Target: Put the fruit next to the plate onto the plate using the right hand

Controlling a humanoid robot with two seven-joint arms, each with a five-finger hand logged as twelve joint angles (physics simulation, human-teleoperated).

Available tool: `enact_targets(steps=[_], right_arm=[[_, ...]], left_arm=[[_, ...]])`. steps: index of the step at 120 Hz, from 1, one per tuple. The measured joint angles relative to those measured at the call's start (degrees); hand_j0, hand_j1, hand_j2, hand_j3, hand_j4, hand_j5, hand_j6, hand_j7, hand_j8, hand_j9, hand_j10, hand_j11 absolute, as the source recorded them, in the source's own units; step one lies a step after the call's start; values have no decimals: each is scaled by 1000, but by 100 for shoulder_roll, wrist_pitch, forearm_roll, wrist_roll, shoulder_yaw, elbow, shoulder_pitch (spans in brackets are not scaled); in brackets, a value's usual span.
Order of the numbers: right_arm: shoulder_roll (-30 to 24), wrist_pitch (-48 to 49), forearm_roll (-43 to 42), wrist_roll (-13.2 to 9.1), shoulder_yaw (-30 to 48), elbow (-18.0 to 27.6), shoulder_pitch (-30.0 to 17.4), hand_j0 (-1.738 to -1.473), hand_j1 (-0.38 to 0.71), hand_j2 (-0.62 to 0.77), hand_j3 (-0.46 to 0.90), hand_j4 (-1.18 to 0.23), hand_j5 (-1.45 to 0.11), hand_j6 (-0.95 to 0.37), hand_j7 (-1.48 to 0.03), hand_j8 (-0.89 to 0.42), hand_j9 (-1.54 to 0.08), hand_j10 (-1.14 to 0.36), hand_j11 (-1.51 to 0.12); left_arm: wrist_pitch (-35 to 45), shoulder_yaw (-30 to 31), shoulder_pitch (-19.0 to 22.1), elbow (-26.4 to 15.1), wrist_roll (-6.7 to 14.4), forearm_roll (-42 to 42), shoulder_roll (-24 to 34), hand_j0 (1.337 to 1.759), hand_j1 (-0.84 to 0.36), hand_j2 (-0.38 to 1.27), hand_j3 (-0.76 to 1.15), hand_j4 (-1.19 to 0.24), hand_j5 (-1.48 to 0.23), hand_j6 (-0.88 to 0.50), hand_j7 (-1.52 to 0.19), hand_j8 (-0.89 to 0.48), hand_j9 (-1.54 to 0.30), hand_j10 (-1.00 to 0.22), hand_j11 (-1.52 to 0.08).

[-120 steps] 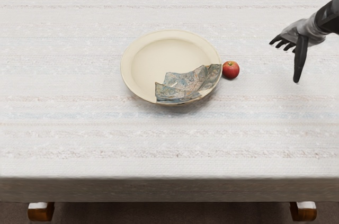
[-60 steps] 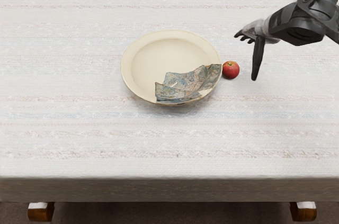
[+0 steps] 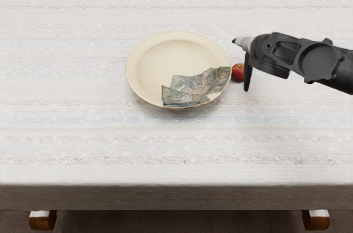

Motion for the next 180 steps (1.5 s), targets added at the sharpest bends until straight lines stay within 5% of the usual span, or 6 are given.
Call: enact_targets(steps=[117, 180], right_arm=[[609, -831, -137, 0, -345, -657, -388, -1658, 26, -61, 0, -316, -408, -317, -408, -316, -408, -315, -408], [747, -1255, -152, 0, -543, -533, -506, -1658, 92, -69, 0, -383, -472, -378, -482, -271, -483, -377, -483]], left_arm=[[0, 0, 0, 1, -3, 0, 0, 1658, 349, 0, 0, 0, 0, 0, 0, 0, 0, 0, 0], [0, 0, 0, 1, -2, 0, 0, 1658, 349, 0, 0, 0, 0, 0, 0, 0, 0, 0, 0]])
